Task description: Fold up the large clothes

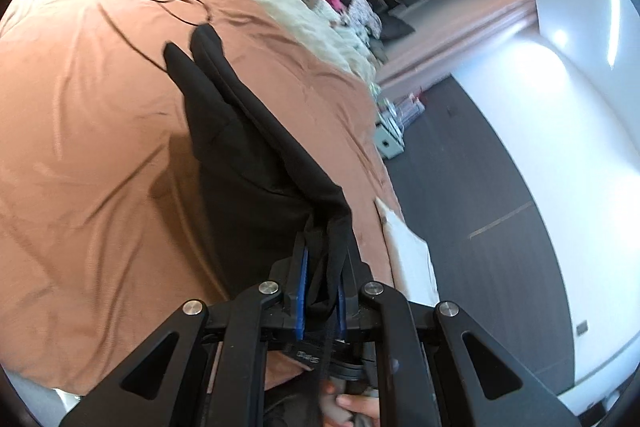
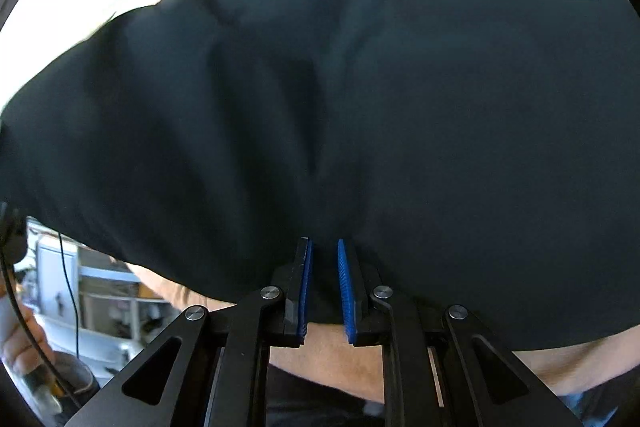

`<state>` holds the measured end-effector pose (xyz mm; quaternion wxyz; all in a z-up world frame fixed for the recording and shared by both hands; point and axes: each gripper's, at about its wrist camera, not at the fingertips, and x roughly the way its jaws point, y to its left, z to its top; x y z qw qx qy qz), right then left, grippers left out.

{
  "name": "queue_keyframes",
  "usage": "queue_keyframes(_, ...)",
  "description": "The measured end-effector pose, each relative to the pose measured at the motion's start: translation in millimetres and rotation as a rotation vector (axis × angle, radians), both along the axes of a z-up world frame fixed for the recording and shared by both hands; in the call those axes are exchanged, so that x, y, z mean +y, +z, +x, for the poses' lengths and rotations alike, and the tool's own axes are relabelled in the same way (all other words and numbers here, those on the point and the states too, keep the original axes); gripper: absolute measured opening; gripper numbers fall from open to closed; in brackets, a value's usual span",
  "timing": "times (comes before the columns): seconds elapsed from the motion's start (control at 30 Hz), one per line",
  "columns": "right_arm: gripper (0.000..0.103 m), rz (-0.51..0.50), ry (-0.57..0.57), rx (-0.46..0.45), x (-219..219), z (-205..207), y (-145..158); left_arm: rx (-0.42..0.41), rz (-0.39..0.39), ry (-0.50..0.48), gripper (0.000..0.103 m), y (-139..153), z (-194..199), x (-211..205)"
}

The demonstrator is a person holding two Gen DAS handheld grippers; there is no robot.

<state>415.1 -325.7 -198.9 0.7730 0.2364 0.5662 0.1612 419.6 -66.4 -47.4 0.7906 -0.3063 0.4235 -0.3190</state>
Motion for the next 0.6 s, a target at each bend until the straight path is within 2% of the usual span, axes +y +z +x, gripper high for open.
queue_keyframes(0.13, 0.013, 0.017, -0.008, 0.014, -1, 0, -10, -0.019, 0.009, -0.057, 0.013, 12, 0, -30)
queue_keyframes(0.33, 0.013, 0.075, -0.009, 0.003, -17, -9, 2, -0.038, 0.058, -0.142, 0.013, 27, 6, -81)
queue_keyframes(0.6, 0.013, 0.120, -0.179, -0.118, -106, -49, 40, -0.027, 0.121, -0.266, 0.013, 21, 17, -155)
